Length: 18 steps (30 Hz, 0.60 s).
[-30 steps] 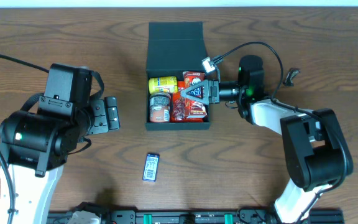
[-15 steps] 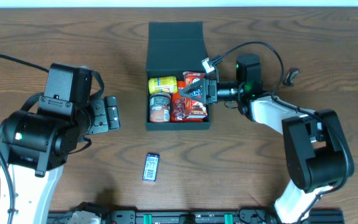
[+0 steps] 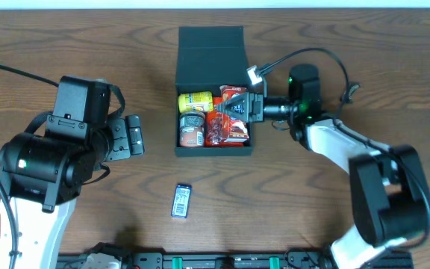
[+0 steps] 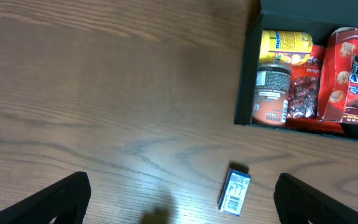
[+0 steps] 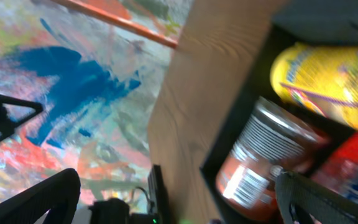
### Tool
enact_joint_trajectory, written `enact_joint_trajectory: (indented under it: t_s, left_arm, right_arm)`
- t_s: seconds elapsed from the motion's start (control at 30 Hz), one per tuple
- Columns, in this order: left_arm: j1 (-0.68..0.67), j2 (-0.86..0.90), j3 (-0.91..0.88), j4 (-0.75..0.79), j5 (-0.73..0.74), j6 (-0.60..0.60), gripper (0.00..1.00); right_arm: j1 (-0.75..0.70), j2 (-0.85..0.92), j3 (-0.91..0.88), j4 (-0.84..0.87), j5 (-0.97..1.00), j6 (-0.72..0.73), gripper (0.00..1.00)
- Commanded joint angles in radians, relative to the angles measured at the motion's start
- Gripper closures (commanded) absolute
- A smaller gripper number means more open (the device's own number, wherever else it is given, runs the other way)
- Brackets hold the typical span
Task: Pack container
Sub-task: 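Push the Hello Panda box down into the box with the right gripper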
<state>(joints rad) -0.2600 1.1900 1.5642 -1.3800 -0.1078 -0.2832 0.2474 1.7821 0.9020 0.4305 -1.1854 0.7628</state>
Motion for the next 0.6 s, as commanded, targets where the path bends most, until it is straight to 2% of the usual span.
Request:
enact_joint_trajectory:
  t_s: [0.0, 0.13, 0.37, 0.57]
  left_arm:
    - [-0.003, -0.001, -0.001, 0.003, 0.004, 0.014, 0.05]
    - [-0.003, -0.001, -0.001, 0.011, 0.005, 0.014, 0.05]
    - [-0.003, -0.001, -0.001, 0.016, 0.006, 0.014, 0.05]
    - [-0.003, -0.001, -0.001, 0.035, 0.042, 0.014, 0.05]
  right_arm:
    - [0.001, -0.050, 0.026, -0.001, 0.006, 0.056, 0.01]
    - [0.010, -0.048, 0.098, -0.093, 0.045, 0.039, 0.01]
    - [0.011, -0.013, 0.163, -0.264, 0.142, -0.098, 0.01]
    - [0.035, 0.071, 0.196, -0.264, 0.142, -0.114, 0.01]
